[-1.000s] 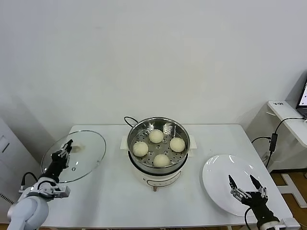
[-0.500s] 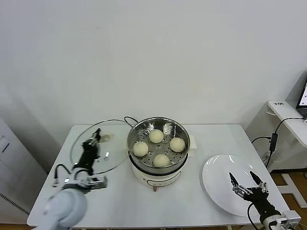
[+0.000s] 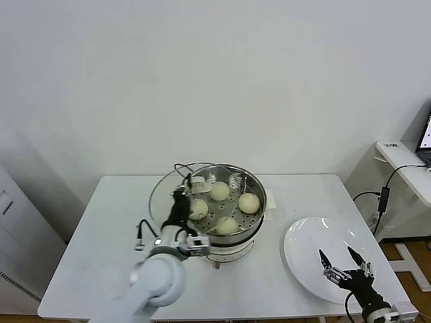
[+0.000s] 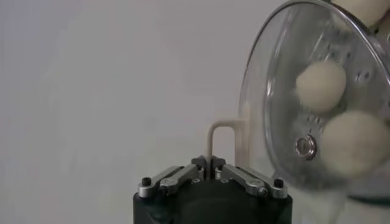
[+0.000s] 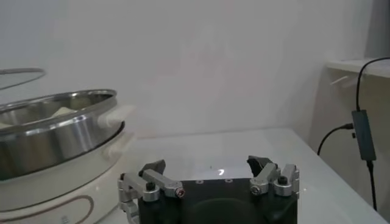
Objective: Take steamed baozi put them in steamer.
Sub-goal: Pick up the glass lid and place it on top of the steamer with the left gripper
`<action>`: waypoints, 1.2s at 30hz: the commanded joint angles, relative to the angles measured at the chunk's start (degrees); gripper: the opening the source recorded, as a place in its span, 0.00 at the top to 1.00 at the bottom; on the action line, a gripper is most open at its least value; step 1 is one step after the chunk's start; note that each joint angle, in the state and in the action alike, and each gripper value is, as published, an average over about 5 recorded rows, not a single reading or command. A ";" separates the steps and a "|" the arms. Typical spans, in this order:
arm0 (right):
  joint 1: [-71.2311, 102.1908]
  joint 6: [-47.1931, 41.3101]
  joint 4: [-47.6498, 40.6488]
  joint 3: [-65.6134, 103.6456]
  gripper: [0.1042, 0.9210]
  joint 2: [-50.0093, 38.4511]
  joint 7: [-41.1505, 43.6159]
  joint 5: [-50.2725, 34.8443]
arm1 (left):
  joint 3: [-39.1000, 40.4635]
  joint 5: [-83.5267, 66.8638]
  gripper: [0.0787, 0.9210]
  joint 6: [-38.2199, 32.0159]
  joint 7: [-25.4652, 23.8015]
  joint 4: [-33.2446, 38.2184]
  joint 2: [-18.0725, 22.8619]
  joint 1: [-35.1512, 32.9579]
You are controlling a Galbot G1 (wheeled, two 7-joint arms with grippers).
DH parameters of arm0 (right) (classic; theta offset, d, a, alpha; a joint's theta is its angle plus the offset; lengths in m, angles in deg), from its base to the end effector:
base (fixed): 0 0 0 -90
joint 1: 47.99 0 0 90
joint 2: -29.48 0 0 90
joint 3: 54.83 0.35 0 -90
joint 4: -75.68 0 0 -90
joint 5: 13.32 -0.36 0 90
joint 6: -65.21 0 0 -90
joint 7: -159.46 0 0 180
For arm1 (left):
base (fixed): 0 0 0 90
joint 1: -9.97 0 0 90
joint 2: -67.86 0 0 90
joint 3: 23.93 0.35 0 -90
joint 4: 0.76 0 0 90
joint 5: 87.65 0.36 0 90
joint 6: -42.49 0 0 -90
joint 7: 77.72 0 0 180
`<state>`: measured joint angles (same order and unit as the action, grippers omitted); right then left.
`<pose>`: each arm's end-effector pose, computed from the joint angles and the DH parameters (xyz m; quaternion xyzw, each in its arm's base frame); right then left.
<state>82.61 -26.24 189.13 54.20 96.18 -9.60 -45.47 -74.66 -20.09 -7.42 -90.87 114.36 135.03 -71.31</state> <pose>0.1412 -0.1807 -0.3150 0.0339 -0.9931 -0.0323 0.1079 0.2891 -0.1137 -0.2205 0.0442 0.7585 0.6490 0.0393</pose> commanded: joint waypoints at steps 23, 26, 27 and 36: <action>1.92 0.64 0.80 0.39 0.12 1.73 1.46 0.84 | 11.76 5.87 0.96 4.91 0.26 -17.97 9.56 11.53; 2.07 0.78 0.78 0.42 0.12 1.83 1.62 0.87 | 11.02 5.81 0.96 4.91 0.39 -18.00 9.17 11.25; 2.10 0.82 0.79 0.43 0.12 1.85 1.66 0.87 | 10.82 5.72 0.96 4.91 0.41 -17.92 9.01 11.15; 1.78 0.87 1.17 0.22 0.12 1.66 1.60 0.93 | 11.41 4.90 0.96 4.91 1.66 -17.22 8.80 10.31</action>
<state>84.45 -25.40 190.13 54.51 97.90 -8.01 -44.60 -63.74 -14.94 -5.31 -90.18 98.13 143.43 -60.94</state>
